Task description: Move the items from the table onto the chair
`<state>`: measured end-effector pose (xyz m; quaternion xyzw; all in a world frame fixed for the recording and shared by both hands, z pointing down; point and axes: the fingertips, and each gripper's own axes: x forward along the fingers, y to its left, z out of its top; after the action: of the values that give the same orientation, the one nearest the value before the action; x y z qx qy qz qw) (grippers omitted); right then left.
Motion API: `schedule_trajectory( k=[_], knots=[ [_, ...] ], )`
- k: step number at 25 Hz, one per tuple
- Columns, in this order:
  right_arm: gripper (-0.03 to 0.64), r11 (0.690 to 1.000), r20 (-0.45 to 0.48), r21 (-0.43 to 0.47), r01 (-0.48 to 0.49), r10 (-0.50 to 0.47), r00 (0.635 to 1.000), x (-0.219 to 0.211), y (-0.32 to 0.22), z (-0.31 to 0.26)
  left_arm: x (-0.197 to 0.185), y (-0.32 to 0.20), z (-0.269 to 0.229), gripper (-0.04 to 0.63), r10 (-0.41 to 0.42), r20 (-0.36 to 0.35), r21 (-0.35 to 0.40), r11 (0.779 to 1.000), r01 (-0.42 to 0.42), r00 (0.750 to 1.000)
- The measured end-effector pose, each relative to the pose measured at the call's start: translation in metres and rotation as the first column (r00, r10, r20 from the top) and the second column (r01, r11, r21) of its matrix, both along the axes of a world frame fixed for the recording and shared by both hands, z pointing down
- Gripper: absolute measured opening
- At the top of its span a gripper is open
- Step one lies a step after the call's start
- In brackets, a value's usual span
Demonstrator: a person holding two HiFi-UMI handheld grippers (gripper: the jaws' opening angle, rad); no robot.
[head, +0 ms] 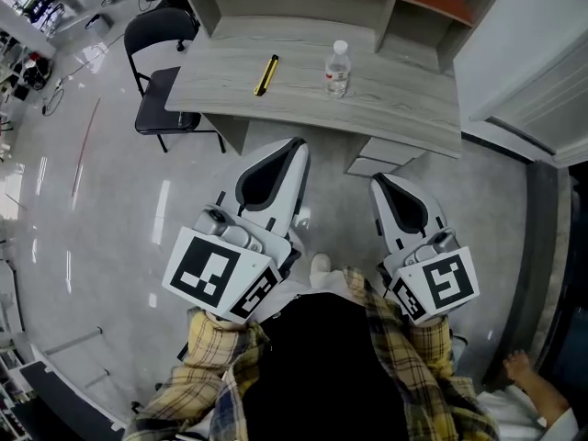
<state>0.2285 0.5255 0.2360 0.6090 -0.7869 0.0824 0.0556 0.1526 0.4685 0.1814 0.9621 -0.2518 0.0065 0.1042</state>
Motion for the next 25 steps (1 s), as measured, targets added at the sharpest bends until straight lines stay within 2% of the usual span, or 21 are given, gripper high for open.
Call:
schedule_trajectory(
  k=[8,15,25],
  knots=[
    [0.017,1.000,-0.004,-0.009,-0.022,0.022,1.000,-0.014,-0.095,0.000,-0.007,-0.094,-0.001,0.003,0.046,0.012,0.000,0.999,-0.046,0.999],
    [0.017,0.996,0.003,-0.015,-0.092,0.092,0.996,-0.024,-0.186,0.000,-0.017,-0.187,0.001,0.003,0.101,0.038,-0.002,0.995,-0.101,0.994],
    [0.017,0.986,0.041,-0.082,-0.143,0.146,0.988,-0.026,-0.245,0.016,-0.015,-0.256,0.030,0.003,0.140,0.094,-0.076,0.988,-0.133,0.986]
  ],
)
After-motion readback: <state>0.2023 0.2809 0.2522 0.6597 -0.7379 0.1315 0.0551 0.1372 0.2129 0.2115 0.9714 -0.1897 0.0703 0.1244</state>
